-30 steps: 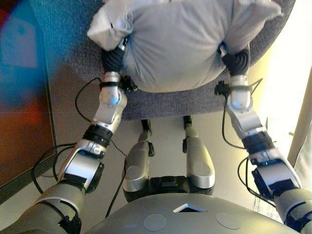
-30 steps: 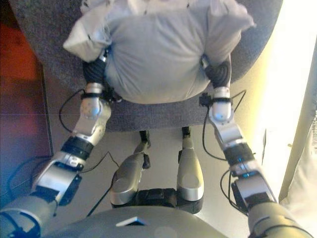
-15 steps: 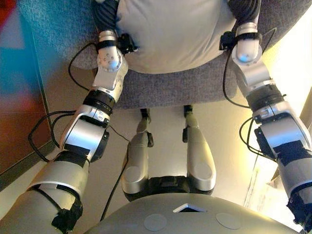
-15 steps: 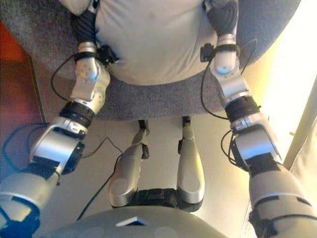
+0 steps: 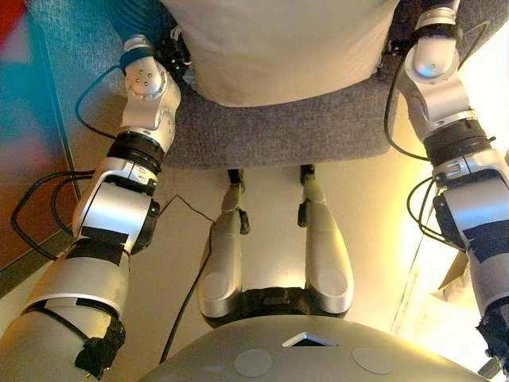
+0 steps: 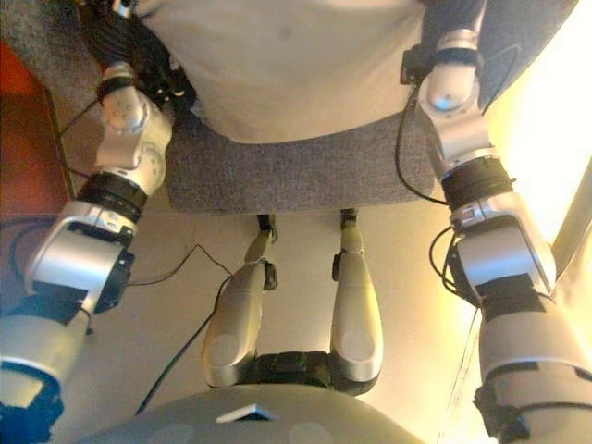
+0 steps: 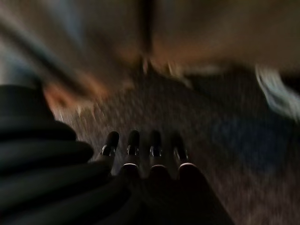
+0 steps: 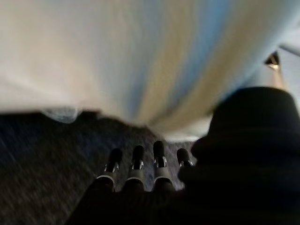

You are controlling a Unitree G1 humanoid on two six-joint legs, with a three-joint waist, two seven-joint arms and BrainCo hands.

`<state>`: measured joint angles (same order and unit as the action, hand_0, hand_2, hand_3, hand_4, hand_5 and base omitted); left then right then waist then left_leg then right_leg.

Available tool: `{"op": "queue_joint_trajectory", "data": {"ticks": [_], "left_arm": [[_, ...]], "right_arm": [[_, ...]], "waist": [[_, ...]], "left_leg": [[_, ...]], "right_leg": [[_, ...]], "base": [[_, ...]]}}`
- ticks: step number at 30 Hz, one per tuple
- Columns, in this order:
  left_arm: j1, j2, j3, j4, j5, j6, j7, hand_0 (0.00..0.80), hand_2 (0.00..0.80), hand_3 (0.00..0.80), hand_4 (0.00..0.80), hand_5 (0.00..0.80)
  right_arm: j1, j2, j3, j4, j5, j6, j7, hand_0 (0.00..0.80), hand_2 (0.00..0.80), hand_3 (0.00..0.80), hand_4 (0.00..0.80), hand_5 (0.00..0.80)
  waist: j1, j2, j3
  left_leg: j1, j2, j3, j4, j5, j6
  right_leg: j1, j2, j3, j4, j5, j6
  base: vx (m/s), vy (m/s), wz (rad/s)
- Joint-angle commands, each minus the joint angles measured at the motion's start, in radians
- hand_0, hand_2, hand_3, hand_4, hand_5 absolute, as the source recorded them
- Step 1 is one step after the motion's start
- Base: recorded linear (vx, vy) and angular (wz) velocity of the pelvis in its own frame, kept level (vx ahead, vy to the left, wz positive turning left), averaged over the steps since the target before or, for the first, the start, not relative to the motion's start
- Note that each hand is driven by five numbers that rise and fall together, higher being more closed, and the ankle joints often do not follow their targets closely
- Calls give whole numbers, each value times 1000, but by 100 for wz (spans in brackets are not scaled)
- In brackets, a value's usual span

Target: Pick up the cushion and take it to the sofa

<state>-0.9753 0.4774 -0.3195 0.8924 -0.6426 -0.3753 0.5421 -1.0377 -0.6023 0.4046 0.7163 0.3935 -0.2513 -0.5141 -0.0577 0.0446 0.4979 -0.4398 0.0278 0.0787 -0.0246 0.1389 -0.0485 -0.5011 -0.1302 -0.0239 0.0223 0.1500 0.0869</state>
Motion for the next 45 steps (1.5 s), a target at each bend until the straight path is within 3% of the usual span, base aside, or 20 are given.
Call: {"op": "queue_joint_trajectory", "data": {"ticks": [1,11,20,23,26,29,33,36,41,45], "left_arm": [[38,87,107,57,-28,5,76,0,0,0,0,0],[303,132,269,40,-83,72,63,0,0,0,0,0],[535,157,395,93,-31,120,25,0,0,0,0,0],[622,151,426,98,6,137,16,0,0,0,0,0],[745,113,471,113,32,133,21,0,0,0,0,0],[886,47,524,145,48,173,-13,0,0,0,0,0],[1038,-70,518,184,116,269,-84,0,0,0,0,0],[1106,-135,483,223,178,290,-127,0,0,0,0,0],[1118,-240,376,361,283,329,-246,0,0,0,0,0],[1107,-285,324,418,320,326,-260,0,0,0,0,0]], "right_arm": [[24,-85,-64,-22,-18,-60,-55,0,0,0,0,0],[222,-195,-240,-184,-248,-41,-218,0,0,0,0,0],[483,-219,-403,-382,-426,21,-247,0,0,0,0,0],[613,-196,-459,-421,-436,20,-264,0,0,0,0,0],[808,-118,-537,-435,-482,-33,-277,0,0,0,0,0],[980,-23,-541,-415,-502,-14,-183,0,0,0,0,0],[1154,121,-481,-290,-431,6,-68,0,0,0,0,0],[1223,205,-416,-133,-425,18,13,0,0,0,0,0],[1205,337,-329,203,-367,74,22,0,0,0,0,0],[1177,400,-311,400,-349,118,67,0,0,0,0,0]], "waist": [[17,-6,22],[26,-7,22],[14,-18,-107],[8,-21,-145],[-2,-28,-196],[-7,-34,-253],[-11,-41,-327],[-5,-44,-365],[13,-49,-404],[22,-53,-417]], "left_leg": [[-55,-22,-26,78,-68,-46],[79,-25,-20,72,-104,-42],[202,-20,-9,47,-140,-39],[249,-15,-7,15,-144,-37],[302,-10,-6,-6,-150,-36],[349,-5,-6,-4,-158,-31],[417,0,-6,-14,-163,-22],[472,0,-1,-31,-165,-17],[536,1,4,-50,-174,-5],[573,3,7,-60,-185,2]], "right_leg": [[-49,-42,-29,64,-50,50],[80,-58,-65,54,-75,48],[201,-59,-70,34,-113,49],[247,-52,-70,14,-123,50],[306,-43,-63,-8,-129,53],[359,-35,-63,-12,-136,51],[434,-21,-65,-27,-139,41],[497,-14,-74,-46,-139,33],[576,-2,-92,-67,-145,24],[618,6,-103,-76,-152,19]], "base": [[0,0,0],[-26,8,-5],[68,44,4],[110,23,8],[128,-2,16],[167,-27,3],[190,-37,-3],[158,-26,-3],[87,-41,0],[44,-37,-1]]}}
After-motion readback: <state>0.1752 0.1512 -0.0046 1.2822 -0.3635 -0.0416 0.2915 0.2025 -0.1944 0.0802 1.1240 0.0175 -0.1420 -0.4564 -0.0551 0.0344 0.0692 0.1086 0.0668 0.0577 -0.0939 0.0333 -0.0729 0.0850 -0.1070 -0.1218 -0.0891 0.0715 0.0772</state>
